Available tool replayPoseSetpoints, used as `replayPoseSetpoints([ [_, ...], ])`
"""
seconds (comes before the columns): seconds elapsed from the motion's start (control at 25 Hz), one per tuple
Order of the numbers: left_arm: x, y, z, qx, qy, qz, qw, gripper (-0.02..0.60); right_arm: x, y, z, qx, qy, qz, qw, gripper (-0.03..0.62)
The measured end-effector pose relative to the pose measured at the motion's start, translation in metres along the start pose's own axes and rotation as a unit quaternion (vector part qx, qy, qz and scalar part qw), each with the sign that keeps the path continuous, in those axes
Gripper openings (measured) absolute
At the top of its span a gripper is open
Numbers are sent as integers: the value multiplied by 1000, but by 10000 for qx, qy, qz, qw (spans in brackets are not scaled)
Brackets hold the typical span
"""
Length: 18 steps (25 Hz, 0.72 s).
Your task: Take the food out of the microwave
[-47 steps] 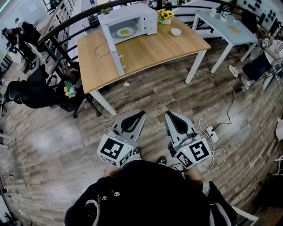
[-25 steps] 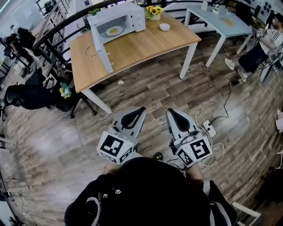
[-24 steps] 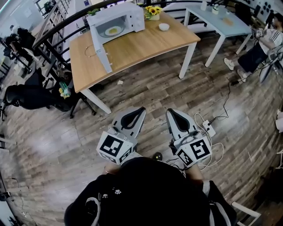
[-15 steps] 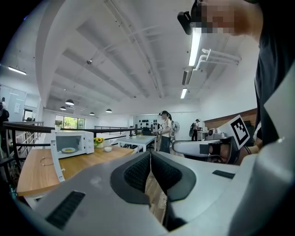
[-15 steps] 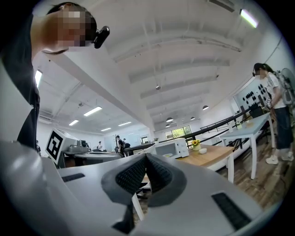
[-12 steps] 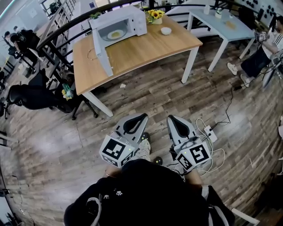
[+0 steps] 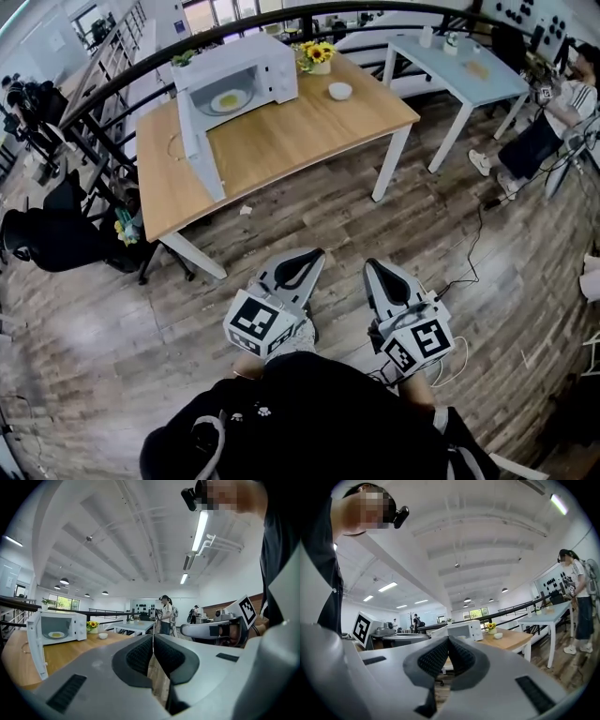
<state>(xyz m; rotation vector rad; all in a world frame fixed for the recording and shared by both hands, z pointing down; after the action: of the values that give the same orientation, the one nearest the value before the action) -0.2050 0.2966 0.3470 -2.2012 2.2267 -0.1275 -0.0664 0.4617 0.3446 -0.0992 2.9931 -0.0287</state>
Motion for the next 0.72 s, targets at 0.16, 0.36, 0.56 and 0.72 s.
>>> replayPoseSetpoints([
  [0.16, 31, -23, 0, 21, -85, -23, 10000, 17, -24, -33, 1, -22, -181, 2, 9998, 2],
  [0.36, 74, -41, 4, 71, -39, 85, 9999, 17, -39, -81, 4, 59, -209, 133, 9997, 2],
  [0.56, 115, -57, 8, 109, -17, 185, 9998, 17, -54, -124, 9, 98, -272, 217, 9993, 2],
  [0.72, 150, -70, 7, 141, 32, 224, 9996, 17, -65, -158, 9, 98, -345, 195, 9992, 3],
])
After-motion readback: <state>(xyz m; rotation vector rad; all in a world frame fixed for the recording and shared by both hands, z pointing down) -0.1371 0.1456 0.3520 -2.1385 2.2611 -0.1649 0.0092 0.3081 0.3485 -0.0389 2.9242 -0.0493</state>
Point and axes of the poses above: the fingertips, and each gripper's own axes: y backward along the fingers, x to its left, z out of its top, the point moved 10 cm from there along y, backward along the fingers, and after that the axes turned 1 degree about y, right-handed, at the moved point
